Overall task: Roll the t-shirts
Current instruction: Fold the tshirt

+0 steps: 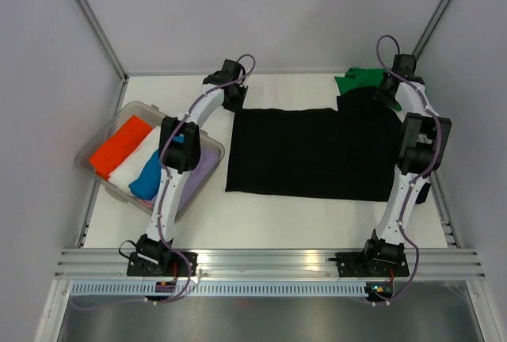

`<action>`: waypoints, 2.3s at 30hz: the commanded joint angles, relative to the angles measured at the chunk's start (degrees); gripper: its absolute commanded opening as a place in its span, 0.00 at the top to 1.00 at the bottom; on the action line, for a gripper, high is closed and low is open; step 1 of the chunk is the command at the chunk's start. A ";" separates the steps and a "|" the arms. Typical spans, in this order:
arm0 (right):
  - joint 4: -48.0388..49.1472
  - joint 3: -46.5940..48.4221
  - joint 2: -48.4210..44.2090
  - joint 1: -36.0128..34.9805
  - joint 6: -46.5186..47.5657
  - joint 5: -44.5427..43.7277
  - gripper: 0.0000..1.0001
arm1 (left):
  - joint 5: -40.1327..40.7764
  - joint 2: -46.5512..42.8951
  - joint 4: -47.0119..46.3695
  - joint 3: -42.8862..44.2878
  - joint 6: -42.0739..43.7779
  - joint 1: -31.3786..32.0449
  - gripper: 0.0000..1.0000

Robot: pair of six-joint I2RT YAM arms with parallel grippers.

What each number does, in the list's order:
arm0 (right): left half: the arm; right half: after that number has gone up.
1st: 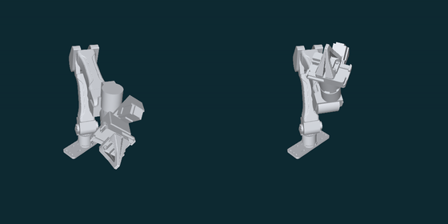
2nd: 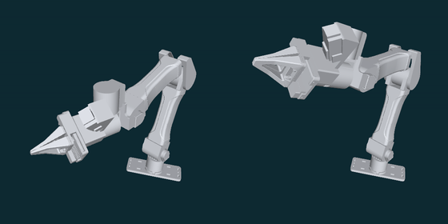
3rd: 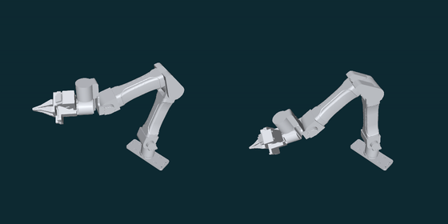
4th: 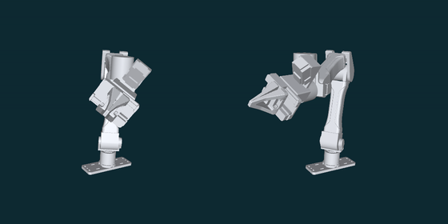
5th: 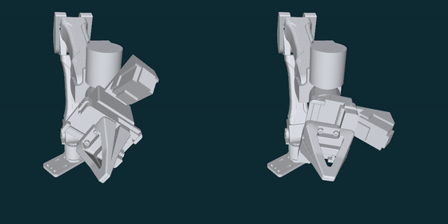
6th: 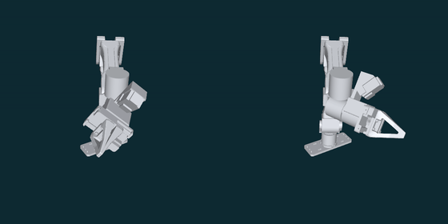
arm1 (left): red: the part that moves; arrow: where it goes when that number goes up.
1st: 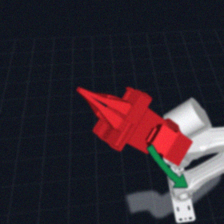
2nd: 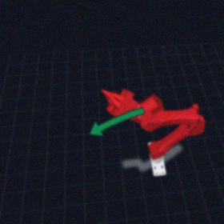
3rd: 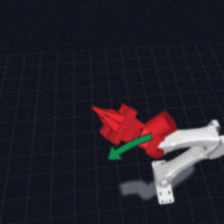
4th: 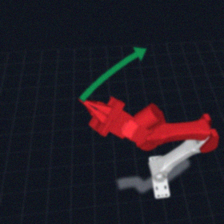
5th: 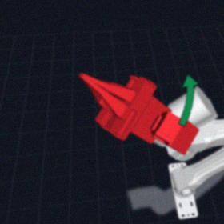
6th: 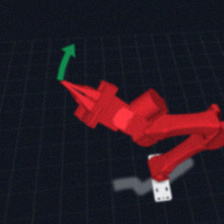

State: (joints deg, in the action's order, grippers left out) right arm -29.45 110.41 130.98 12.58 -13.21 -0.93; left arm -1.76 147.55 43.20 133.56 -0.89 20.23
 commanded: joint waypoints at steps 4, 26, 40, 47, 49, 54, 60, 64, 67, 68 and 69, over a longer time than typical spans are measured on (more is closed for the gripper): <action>2.73 -3.44 -7.57 -0.19 1.44 2.86 1.00 | -8.17 2.66 0.31 -0.14 -1.67 -1.16 0.90; 6.95 -38.04 -35.94 0.78 -0.76 -3.19 1.00 | -15.37 -20.79 -9.01 -24.65 14.24 -1.60 0.98; 5.29 -53.45 -49.67 3.77 -1.56 -6.72 1.00 | -23.03 -33.37 -11.29 -36.86 29.87 -1.07 0.98; 2.74 -56.35 -50.82 5.61 -4.00 -7.68 1.00 | -24.43 -39.08 -11.21 -48.63 38.04 0.24 0.98; 1.68 -57.49 -50.30 5.96 -4.98 -7.86 1.00 | -23.65 -39.96 -11.30 -50.49 40.42 1.04 0.98; 0.63 -59.87 -49.24 6.05 -7.17 -8.12 1.00 | -21.62 -39.61 -11.12 -52.96 43.42 1.30 0.98; -1.57 -60.67 -48.54 6.14 -8.50 -13.13 0.75 | -19.86 -41.02 -8.50 -54.63 49.31 2.80 0.64; -2.63 -58.47 -49.24 6.14 -8.32 -14.18 0.50 | -19.77 -42.25 -6.12 -53.58 51.33 3.15 0.40; -3.42 -56.28 -50.47 6.06 -7.80 -15.59 0.48 | -19.60 -43.13 -3.83 -51.38 53.44 3.59 0.33; -3.42 -55.83 -50.90 5.97 -7.62 -15.59 0.48 | -19.25 -43.22 -3.22 -50.42 54.75 4.37 0.33; -2.81 -55.40 -51.26 5.79 -7.44 -15.42 0.48 | -18.20 -43.22 -2.86 -50.24 55.37 4.90 0.33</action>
State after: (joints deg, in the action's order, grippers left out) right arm -32.36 51.40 82.21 18.50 -20.80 -13.98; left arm -21.04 107.46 37.71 80.31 48.84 23.77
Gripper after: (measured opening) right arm 0.521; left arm 0.667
